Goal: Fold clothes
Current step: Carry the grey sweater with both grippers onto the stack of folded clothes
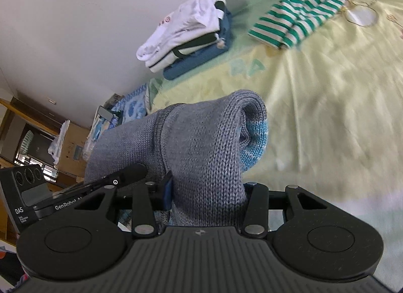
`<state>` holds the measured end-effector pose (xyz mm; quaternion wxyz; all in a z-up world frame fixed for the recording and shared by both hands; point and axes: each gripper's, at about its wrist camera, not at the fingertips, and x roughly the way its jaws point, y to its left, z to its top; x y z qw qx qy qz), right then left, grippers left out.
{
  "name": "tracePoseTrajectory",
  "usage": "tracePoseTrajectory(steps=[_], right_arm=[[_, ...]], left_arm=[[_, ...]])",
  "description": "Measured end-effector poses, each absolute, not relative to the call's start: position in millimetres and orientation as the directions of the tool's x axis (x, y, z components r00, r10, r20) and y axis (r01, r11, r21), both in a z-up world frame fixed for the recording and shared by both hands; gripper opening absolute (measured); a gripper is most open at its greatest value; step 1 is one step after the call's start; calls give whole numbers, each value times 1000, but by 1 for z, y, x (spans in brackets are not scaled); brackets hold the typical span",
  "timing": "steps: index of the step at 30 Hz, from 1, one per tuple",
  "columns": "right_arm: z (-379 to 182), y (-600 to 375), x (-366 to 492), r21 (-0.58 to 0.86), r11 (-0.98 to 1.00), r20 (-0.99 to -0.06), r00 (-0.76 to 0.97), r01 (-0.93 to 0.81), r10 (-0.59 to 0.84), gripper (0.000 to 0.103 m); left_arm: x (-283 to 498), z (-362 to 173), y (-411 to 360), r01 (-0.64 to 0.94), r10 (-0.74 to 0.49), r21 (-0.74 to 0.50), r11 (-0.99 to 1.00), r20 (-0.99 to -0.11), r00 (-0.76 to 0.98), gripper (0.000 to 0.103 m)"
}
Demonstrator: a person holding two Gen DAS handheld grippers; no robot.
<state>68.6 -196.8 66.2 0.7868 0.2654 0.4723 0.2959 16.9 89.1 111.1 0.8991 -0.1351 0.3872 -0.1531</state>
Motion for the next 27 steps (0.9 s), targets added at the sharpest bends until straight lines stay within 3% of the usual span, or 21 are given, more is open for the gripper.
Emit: tracePoseTrajectory(steps=[27], right_arm=[[159, -86, 243, 695, 689, -502, 547, -205, 670, 45]], left_arm=[[209, 206, 214, 263, -390, -297, 918, -552, 737, 38]])
